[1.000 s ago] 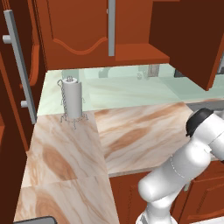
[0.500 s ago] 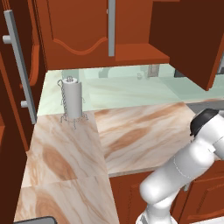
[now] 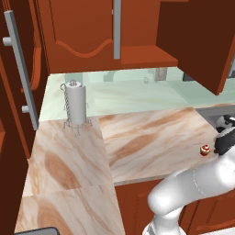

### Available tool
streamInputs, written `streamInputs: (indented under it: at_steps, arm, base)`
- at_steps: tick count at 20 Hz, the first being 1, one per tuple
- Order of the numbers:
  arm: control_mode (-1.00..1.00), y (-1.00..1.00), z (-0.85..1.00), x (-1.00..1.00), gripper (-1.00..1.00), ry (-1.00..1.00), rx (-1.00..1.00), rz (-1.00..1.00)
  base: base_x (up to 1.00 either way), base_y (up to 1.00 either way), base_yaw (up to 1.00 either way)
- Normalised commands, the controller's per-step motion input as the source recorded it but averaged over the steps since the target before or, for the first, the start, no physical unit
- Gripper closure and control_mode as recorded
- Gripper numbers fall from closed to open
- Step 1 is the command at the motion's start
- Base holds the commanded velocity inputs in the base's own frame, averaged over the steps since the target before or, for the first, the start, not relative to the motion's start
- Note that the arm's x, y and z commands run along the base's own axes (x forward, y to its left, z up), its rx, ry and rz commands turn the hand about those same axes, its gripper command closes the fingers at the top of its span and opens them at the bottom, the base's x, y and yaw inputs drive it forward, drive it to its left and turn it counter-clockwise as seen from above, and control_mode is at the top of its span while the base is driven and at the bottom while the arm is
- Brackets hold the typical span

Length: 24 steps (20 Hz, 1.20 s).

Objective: Open the cabinet. Pick the bar soap and place it next to the sink. Then close the cabinet.

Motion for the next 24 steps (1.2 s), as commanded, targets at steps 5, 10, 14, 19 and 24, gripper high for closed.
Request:
streamInputs:
  at_steps: [5,10,14,19,24]
  arm:
    - [-1.0,0.0,0.0,0.0,-1.0,0.0,0.0,0.0]
    - [-1.0,0.0,0.0,0.0,-1.0,0.0,0.0,0.0]
    - [-1.0,0.0,0.0,-0.03,-1.0,-0.02,0.01,0.0]
    - [-1.0,0.0,0.03,-0.1,-1.0,-0.07,0.07,0.0]
    - [-1.0,0.0,0.37,-0.54,-1.0,-0.21,0.15,0.0]
  base:
    - [0.0,0.0,0.0]
    - [0.0,0.0,0.0]
    - [0.0,0.0,0.0]
    - [0.0,0.0,0.0]
    - [0.0,0.0,0.0]
